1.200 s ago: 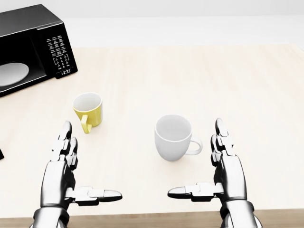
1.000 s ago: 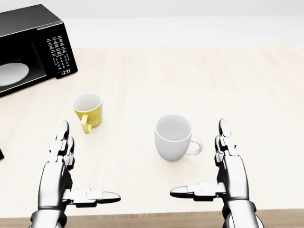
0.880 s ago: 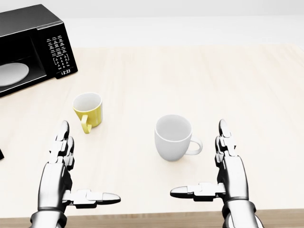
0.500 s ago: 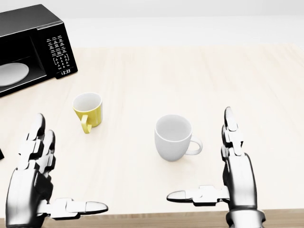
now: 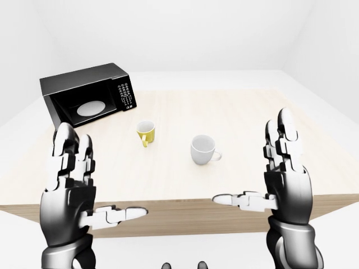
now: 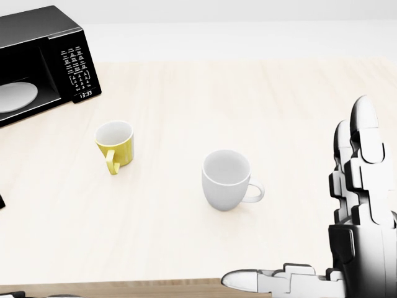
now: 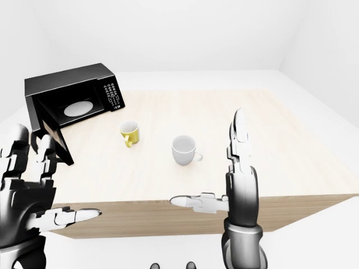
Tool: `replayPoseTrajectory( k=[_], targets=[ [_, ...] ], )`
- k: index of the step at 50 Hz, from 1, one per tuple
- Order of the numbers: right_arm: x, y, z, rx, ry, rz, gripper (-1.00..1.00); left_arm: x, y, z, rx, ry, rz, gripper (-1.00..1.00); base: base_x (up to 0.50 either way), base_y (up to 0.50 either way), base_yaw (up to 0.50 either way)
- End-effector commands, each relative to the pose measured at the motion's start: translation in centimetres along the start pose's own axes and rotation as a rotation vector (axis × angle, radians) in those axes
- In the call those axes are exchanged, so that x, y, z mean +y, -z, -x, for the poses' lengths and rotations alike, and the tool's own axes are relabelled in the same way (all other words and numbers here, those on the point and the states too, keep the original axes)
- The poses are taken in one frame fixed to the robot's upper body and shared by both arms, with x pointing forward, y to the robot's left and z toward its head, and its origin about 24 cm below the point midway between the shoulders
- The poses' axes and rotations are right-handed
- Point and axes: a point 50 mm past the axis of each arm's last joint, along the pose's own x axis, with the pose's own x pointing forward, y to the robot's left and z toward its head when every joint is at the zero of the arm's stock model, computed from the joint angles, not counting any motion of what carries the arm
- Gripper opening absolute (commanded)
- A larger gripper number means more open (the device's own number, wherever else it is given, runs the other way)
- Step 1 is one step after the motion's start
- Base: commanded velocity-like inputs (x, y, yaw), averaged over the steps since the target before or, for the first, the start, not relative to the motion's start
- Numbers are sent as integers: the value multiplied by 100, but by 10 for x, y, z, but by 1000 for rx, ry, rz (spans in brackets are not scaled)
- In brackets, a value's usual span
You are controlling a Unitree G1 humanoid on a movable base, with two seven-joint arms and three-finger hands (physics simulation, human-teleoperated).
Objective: Close the microwave.
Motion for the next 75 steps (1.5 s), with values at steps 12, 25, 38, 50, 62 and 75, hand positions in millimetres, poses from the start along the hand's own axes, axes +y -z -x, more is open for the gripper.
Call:
replayPoseTrajectory(
  k=[12,25,38,50,62,75],
  targets=[
    [6,6,5,34,-51,39,100,2,-12,6,-34,10,2,100,0,0,0],
    [7,2,8,22,-48,88,100,1,-14,8,-34,23,0,100,0,43,0],
    [11,5,8,34,-59,87,100,0,-13,8,-25,30,-13,100,0,50,0],
    [13,6,8,37,-65,84,100,-1,-11,7,-19,32,-13,100,0,50,0],
    [13,8,8,40,-66,84,100,0,-11,7,-20,29,-21,100,0,50,0],
    [15,10,8,48,-67,85,100,0,-8,7,-8,31,-22,100,0,50,0]
  ],
)
